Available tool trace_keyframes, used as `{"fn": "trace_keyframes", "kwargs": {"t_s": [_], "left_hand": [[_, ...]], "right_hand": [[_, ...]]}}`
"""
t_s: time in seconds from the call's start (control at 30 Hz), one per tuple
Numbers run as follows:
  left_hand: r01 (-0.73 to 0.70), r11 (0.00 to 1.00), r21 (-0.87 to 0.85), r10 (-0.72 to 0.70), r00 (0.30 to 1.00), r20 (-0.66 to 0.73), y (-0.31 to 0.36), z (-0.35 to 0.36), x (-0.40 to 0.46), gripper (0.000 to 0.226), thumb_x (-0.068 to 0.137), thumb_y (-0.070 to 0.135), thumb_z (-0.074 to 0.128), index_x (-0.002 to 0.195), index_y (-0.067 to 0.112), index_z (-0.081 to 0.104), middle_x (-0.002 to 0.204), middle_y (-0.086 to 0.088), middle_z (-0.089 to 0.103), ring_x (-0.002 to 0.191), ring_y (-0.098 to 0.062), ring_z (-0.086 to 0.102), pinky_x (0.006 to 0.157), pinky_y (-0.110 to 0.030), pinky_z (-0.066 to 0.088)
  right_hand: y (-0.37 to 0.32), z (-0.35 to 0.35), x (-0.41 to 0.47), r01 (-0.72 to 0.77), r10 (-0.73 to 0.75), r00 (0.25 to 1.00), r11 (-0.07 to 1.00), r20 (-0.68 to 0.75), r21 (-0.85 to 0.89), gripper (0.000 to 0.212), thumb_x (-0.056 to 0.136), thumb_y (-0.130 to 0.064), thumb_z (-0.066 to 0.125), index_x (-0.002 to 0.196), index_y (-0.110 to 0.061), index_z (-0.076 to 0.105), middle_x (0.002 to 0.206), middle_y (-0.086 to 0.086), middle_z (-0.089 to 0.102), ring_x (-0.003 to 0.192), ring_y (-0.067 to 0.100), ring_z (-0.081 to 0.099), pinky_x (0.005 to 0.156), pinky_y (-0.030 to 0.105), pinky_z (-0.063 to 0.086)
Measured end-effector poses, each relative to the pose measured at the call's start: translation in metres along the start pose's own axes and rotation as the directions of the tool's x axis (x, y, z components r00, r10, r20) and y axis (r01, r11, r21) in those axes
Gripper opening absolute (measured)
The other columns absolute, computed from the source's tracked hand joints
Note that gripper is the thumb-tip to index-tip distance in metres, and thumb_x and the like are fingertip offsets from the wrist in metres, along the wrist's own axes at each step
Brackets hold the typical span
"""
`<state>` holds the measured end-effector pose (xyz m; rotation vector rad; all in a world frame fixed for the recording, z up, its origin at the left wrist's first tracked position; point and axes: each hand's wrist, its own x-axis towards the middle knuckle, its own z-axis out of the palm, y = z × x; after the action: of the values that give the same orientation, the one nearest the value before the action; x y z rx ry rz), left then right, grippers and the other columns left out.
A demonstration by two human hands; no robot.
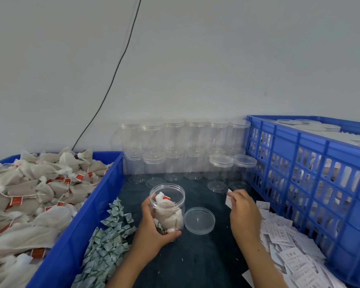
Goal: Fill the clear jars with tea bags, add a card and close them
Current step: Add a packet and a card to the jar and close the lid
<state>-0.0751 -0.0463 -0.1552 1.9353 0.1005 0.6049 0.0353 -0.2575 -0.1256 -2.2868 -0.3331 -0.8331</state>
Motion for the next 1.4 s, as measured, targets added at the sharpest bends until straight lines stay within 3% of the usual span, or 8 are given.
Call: {"fn": "trace_keyframes", "kwargs": {"t_s": [0.17, 0.3, 0.6, 0.87, 1.0, 1.17, 1.27, 1.4], "left_hand": [[-0.037, 0.996, 0.077, 0.037, 0.999, -0.003, 0.007, 0.001, -0.002, 0.106, 0.053, 0.026, 0.092, 0.119, 0.061, 0.017, 0.121, 0.028, 0.05, 0.107, 0.014, 0.053, 0.082, -0.006, 0.044], [-0.081, 0.991, 0.107, 0.081, 0.997, 0.005, 0.011, 0.002, -0.003, 0.105, 0.051, 0.033, 0.089, 0.121, 0.065, 0.017, 0.123, 0.029, 0.051, 0.113, 0.009, 0.052, 0.089, -0.011, 0.044], [-0.191, 0.968, 0.166, 0.188, 0.982, 0.032, 0.015, 0.004, -0.007, 0.103, 0.055, 0.036, 0.087, 0.127, 0.064, 0.02, 0.126, 0.033, 0.043, 0.12, 0.002, 0.047, 0.096, -0.02, 0.046], [-0.191, 0.969, 0.158, 0.186, 0.982, 0.04, 0.014, 0.003, -0.007, 0.105, 0.056, 0.037, 0.085, 0.126, 0.068, 0.015, 0.13, 0.03, 0.042, 0.121, 0.005, 0.045, 0.097, -0.017, 0.042], [-0.156, 0.984, 0.081, 0.155, 0.988, 0.017, 0.009, 0.004, -0.006, 0.104, 0.056, 0.03, 0.087, 0.128, 0.062, 0.019, 0.128, 0.032, 0.049, 0.123, 0.003, 0.049, 0.098, -0.019, 0.044], [-0.079, 0.996, 0.044, 0.083, 0.993, -0.087, 0.002, 0.004, -0.001, 0.107, 0.052, 0.019, 0.092, 0.119, 0.065, 0.023, 0.118, 0.026, 0.058, 0.109, 0.006, 0.057, 0.087, -0.011, 0.047], [-0.042, 0.998, 0.036, 0.047, 0.988, -0.15, 0.0, 0.003, 0.001, 0.106, 0.053, 0.017, 0.093, 0.128, 0.046, 0.024, 0.125, 0.01, 0.056, 0.113, -0.002, 0.057, 0.096, -0.026, 0.048], [-0.013, 0.996, 0.084, 0.03, 0.98, -0.197, -0.003, 0.0, 0.001, 0.11, 0.052, 0.021, 0.093, 0.136, 0.036, 0.024, 0.124, 0.01, 0.055, 0.113, 0.001, 0.053, 0.093, -0.022, 0.045]], "right_hand": [[-0.051, -0.01, -0.008, -0.027, 0.073, 0.996, 0.765, -0.045, 0.643, 0.028, 0.085, 0.006, 0.063, 0.09, -0.02, 0.072, 0.093, -0.01, 0.063, 0.085, 0.002, 0.06, 0.071, 0.011, 0.045], [-0.08, -0.015, -0.021, -0.002, 0.092, 0.994, 0.561, -0.06, 0.827, 0.028, 0.085, 0.003, 0.066, 0.086, -0.024, 0.07, 0.092, -0.001, 0.068, 0.086, 0.007, 0.066, 0.069, 0.012, 0.049], [-0.084, -0.015, -0.024, 0.145, -0.19, 0.98, 0.873, 0.052, 0.465, 0.019, 0.078, -0.019, 0.078, 0.078, -0.036, 0.069, 0.084, -0.022, 0.063, 0.096, 0.007, 0.054, 0.086, 0.009, 0.033], [-0.076, -0.016, -0.02, 0.369, -0.468, 0.867, 0.833, 0.17, 0.412, 0.022, 0.098, -0.028, 0.052, 0.092, -0.029, 0.073, 0.091, -0.025, 0.065, 0.103, -0.009, 0.052, 0.113, 0.028, 0.016], [-0.07, -0.012, -0.016, 0.224, -0.226, 0.972, 0.785, -0.07, 0.577, 0.026, 0.096, -0.022, 0.046, 0.111, -0.029, 0.066, 0.112, -0.022, 0.063, 0.111, 0.003, 0.056, 0.1, 0.028, 0.037], [-0.044, 0.016, -0.023, -0.237, 0.057, 0.91, 0.884, 0.41, 0.403, 0.071, 0.085, -0.002, 0.06, 0.145, -0.022, 0.028, 0.147, 0.004, 0.035, 0.137, 0.021, 0.03, 0.109, 0.033, 0.028], [-0.035, 0.034, -0.033, -0.148, -0.013, 0.814, 0.962, 0.58, 0.229, 0.103, 0.079, -0.025, 0.07, 0.153, -0.025, -0.001, 0.157, 0.003, 0.013, 0.144, 0.023, 0.015, 0.116, 0.039, 0.019], [-0.032, 0.044, -0.036, -0.112, 0.004, 0.822, 0.981, 0.57, 0.155, 0.116, 0.072, -0.043, 0.076, 0.152, -0.026, -0.007, 0.149, 0.006, 0.027, 0.139, 0.026, 0.023, 0.112, 0.037, 0.021]]}}
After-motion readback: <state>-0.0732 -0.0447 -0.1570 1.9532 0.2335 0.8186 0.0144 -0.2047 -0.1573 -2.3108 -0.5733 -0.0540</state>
